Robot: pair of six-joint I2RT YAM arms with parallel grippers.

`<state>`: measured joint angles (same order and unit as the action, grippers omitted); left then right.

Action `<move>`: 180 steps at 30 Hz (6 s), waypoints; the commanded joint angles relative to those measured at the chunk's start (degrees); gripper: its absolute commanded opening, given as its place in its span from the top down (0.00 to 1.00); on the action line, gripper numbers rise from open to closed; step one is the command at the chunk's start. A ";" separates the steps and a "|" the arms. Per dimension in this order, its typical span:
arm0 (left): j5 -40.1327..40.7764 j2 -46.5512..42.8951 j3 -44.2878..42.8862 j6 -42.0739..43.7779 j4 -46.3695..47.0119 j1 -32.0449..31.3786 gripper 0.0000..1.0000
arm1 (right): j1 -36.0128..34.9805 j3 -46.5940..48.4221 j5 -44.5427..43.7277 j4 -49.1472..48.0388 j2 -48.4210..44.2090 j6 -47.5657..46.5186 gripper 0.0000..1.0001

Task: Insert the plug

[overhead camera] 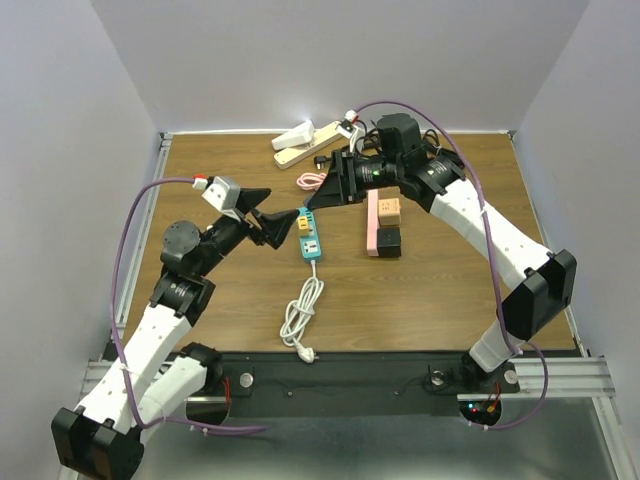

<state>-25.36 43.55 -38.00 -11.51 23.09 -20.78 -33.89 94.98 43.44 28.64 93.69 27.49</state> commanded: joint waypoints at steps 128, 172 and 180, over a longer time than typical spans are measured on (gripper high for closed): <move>16.05 20.35 -16.94 17.05 -16.41 -24.22 1.00 | -8.74 -21.07 -12.84 13.54 -9.75 -7.71 1.00; 25.90 12.34 2.49 -10.90 -16.85 -2.34 0.18 | -11.11 -12.63 -41.50 -12.56 7.73 -8.85 1.00; 23.17 13.14 2.67 -11.43 -15.36 0.38 0.18 | -11.99 -8.59 -42.56 -13.79 13.35 -7.36 1.00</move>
<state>-0.16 57.34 -36.01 -22.13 4.05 -21.30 -44.77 82.87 2.87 19.18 106.52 19.07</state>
